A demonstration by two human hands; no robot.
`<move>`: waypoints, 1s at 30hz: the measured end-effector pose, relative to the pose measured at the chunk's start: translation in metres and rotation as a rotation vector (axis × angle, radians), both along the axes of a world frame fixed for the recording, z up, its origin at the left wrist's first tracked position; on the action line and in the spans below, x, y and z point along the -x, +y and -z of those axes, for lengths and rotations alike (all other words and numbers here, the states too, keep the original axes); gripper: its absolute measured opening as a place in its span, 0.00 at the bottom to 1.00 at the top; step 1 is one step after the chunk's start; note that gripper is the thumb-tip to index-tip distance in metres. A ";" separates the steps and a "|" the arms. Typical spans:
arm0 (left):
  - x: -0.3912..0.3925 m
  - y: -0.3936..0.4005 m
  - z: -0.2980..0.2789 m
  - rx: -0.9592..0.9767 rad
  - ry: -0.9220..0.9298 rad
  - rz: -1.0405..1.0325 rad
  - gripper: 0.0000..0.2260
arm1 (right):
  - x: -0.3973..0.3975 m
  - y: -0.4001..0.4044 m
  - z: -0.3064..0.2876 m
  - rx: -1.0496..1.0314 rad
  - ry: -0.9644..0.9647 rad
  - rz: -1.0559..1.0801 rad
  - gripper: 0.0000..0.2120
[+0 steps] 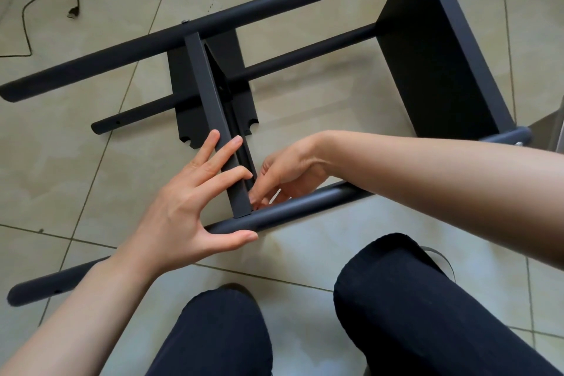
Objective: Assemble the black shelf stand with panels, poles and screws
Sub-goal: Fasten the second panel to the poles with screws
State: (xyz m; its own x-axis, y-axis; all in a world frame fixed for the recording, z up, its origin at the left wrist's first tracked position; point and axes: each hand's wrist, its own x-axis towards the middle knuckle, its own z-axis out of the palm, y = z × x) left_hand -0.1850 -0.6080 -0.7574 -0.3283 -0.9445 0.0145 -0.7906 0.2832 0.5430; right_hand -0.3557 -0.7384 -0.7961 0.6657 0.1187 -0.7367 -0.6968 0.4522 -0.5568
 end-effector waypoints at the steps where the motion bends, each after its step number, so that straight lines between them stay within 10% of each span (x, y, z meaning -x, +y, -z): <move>1: 0.000 0.000 0.000 -0.002 0.001 -0.001 0.30 | -0.002 0.001 0.000 0.017 0.006 -0.011 0.17; 30: 0.001 0.001 0.000 0.002 -0.003 -0.011 0.29 | -0.007 -0.003 0.000 0.036 0.063 -0.030 0.08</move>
State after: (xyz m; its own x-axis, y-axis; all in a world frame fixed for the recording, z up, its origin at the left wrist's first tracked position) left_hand -0.1860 -0.6074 -0.7571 -0.3176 -0.9481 0.0155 -0.7954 0.2753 0.5400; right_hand -0.3487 -0.7414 -0.7963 0.6146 0.1111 -0.7809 -0.7439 0.4110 -0.5270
